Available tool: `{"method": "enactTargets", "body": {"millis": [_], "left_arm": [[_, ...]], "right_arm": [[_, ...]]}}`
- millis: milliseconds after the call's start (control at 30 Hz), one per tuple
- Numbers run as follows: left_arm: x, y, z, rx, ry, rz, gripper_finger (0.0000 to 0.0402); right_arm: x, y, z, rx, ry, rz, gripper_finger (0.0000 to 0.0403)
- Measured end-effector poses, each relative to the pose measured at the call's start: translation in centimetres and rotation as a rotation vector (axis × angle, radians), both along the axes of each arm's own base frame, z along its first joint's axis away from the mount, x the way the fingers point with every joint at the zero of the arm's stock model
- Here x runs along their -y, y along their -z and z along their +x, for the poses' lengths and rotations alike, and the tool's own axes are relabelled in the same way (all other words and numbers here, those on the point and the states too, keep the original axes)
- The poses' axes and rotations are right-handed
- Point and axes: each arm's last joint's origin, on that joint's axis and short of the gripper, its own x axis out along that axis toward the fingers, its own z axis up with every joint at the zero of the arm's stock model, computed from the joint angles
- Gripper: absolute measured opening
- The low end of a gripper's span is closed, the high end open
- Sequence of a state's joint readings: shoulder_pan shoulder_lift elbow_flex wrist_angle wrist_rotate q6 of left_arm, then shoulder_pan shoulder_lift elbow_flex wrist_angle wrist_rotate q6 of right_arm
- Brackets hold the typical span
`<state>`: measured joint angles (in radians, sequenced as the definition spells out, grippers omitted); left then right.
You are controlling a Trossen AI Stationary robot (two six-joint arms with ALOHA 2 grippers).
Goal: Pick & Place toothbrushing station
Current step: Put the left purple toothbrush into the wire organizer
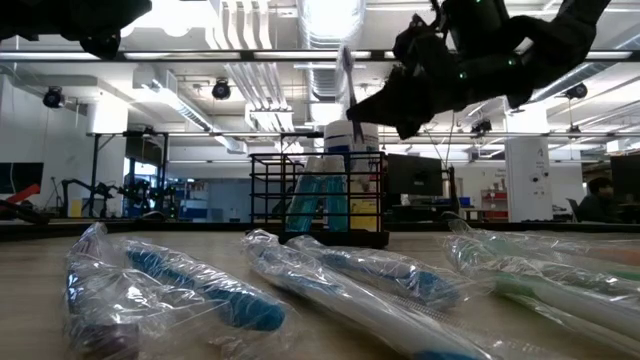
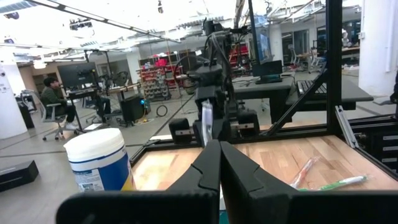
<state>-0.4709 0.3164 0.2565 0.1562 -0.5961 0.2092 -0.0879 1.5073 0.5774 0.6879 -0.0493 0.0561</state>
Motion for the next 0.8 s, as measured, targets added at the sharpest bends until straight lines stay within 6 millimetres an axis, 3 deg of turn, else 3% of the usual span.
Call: {"method": "enactTargets", "body": {"millis": [467,800], "left_arm": [[0.0,0.0,0.0,0.0,0.0,0.0,0.0005],[0.0,0.0,0.0,0.0,0.0,0.0,0.0005]], "right_arm": [[0.1,2.5,0.8,-0.071,0.004,0.022,0.0014],[0.1,2.2,0.7,-0.062,0.005,0.028,0.0069]]}}
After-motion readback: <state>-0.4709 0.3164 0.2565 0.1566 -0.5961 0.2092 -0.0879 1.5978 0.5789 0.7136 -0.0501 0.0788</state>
